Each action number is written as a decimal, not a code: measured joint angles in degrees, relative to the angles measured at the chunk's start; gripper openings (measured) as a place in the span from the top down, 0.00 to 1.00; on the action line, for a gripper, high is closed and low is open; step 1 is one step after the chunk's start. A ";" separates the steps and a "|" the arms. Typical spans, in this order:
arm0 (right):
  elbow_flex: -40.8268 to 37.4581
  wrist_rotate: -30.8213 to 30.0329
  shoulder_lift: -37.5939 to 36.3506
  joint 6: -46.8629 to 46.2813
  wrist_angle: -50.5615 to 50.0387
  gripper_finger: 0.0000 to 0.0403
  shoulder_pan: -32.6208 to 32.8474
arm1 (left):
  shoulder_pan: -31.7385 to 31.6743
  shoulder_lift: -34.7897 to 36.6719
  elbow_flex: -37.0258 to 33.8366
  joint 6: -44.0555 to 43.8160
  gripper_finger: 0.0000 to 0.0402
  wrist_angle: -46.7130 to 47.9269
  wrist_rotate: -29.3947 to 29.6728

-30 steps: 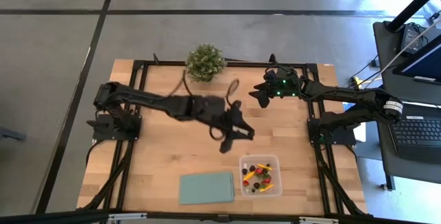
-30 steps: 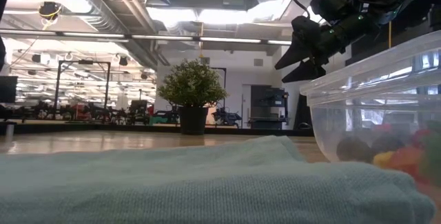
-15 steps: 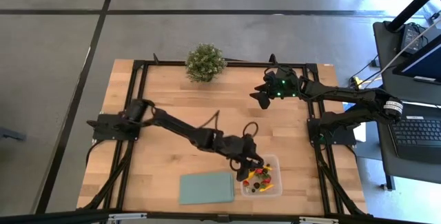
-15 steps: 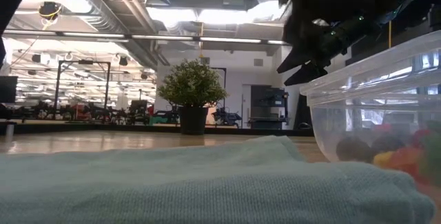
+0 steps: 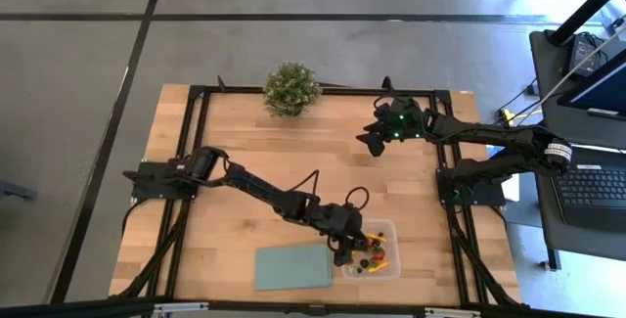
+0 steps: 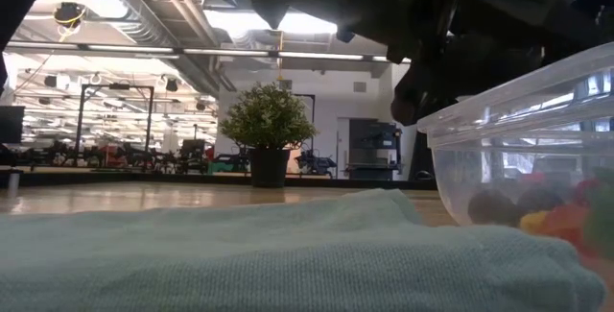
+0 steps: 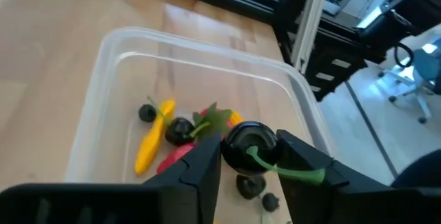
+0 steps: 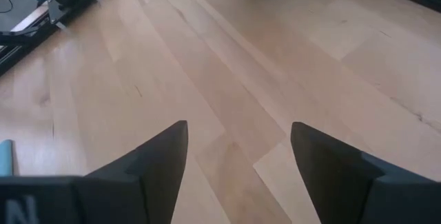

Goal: Pick and placing Produce into tupperware
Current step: Put the black cherry into the transparent bin, then return to Home Position

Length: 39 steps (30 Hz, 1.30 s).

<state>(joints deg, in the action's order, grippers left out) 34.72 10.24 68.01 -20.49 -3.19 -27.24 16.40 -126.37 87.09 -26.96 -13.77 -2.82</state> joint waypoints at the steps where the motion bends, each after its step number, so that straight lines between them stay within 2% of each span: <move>1: -0.02 0.00 0.00 0.00 -0.02 0.36 0.00 | -0.01 0.00 0.00 0.00 0.68 -0.02 -0.49; 9: 0.00 0.03 0.00 -0.02 -0.08 0.36 0.00 | -0.68 0.09 0.00 0.00 0.61 0.23 -2.75; 11: 0.00 0.57 0.00 -0.27 -0.08 0.36 0.00 | -1.66 0.96 -0.02 -0.02 0.61 1.28 -9.21; 14: 0.00 3.64 0.00 -0.28 -0.08 0.36 0.00 | -4.51 4.71 -0.02 -2.33 0.61 4.91 -26.77; 16: 0.00 7.76 0.00 -0.28 -0.07 0.36 0.00 | -6.99 8.14 -0.01 -5.16 0.62 6.67 -37.04; 18: 0.00 13.20 0.00 -0.40 -0.03 0.36 0.00 | -9.06 11.76 -0.01 -4.74 0.63 7.97 -41.63; 20: -0.02 17.09 -0.04 -0.29 0.14 0.36 0.02 | -11.02 16.27 -0.02 -1.43 0.64 9.53 -41.02; 23: 0.00 17.82 -0.83 -0.20 1.98 0.36 -0.03 | -13.73 23.87 0.09 6.03 0.64 13.50 -35.10; 28: 0.03 15.76 -3.59 -0.33 12.38 0.36 -0.98 | -16.57 35.78 0.07 19.72 0.64 24.72 -15.97; 31: 2.13 13.57 -5.76 0.19 17.13 0.36 -2.45 | -17.68 42.41 0.07 24.88 0.63 29.70 -4.69; 36: 10.68 6.36 -8.78 7.01 16.31 0.36 -4.82 | -19.42 50.91 0.04 29.31 0.61 38.88 14.41; 39: 16.74 4.62 -10.36 10.12 12.16 0.36 -6.91 | -20.08 55.81 -0.35 30.99 0.60 43.72 21.67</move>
<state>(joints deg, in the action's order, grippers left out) 51.46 14.86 57.65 -10.38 8.97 -34.15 -3.69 -70.55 86.74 4.03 29.95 18.85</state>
